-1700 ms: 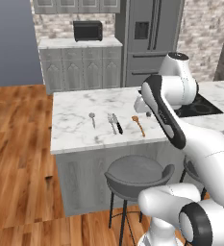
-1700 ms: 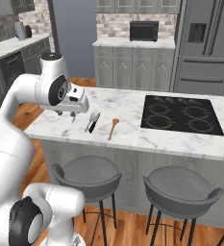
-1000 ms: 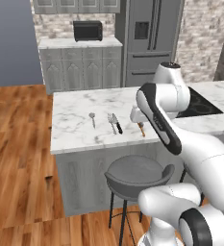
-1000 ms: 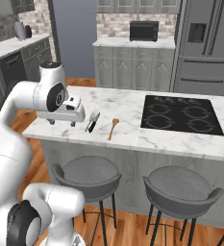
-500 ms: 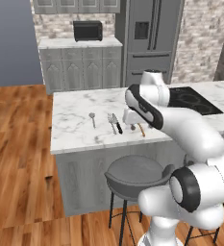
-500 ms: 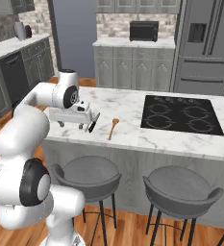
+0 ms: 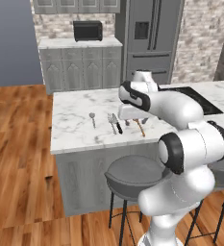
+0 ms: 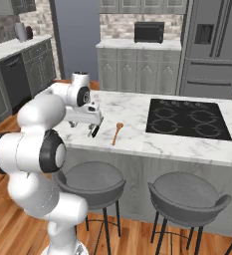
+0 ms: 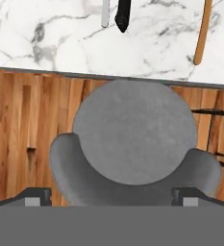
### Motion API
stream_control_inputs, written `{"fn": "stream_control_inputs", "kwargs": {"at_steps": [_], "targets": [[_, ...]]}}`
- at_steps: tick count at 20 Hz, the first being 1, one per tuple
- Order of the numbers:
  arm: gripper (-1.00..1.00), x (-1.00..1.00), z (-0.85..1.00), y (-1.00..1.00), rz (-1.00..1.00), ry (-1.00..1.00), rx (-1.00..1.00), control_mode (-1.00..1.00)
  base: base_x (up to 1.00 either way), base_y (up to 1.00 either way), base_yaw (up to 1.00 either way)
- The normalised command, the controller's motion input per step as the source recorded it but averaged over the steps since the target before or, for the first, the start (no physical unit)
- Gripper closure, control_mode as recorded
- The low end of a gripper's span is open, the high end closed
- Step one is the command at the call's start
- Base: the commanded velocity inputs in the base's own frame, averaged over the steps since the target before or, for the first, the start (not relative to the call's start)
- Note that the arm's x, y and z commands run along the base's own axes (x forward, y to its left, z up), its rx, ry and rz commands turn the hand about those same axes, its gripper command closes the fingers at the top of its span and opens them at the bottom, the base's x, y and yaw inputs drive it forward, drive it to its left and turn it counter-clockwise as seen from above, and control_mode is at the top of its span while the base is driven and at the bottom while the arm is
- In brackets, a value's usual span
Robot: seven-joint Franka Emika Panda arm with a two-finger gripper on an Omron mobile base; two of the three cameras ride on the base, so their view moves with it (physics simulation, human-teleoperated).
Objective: Pick up the metallic utensils from the counter and place them in the open drawer. Make sure not to pick up any wooden utensils.
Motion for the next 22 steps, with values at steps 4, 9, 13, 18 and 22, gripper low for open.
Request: {"fn": "stream_control_inputs", "kwargs": {"at_steps": [4, 9, 13, 18, 22], "targets": [[-1.00, 0.63, -0.49, 0.00, 0.00, 0.00, 0.00, -1.00, 0.00, 0.00, 0.00], [-1.00, 0.58, -0.49, 0.00, 0.01, 0.00, 0.00, -1.00, 0.00, 0.00, 0.00], [-1.00, 0.50, -0.39, 0.00, 0.00, 0.00, 0.00, -1.00, 0.00, 0.00, 0.00], [-1.00, 0.52, -0.32, 0.00, 0.00, -0.01, 0.00, -1.00, 0.00, 0.00, 0.00], [-1.00, 0.48, -0.28, 0.00, 0.00, -0.04, 0.00, -1.00, 0.00, 0.00, 0.00]]}}
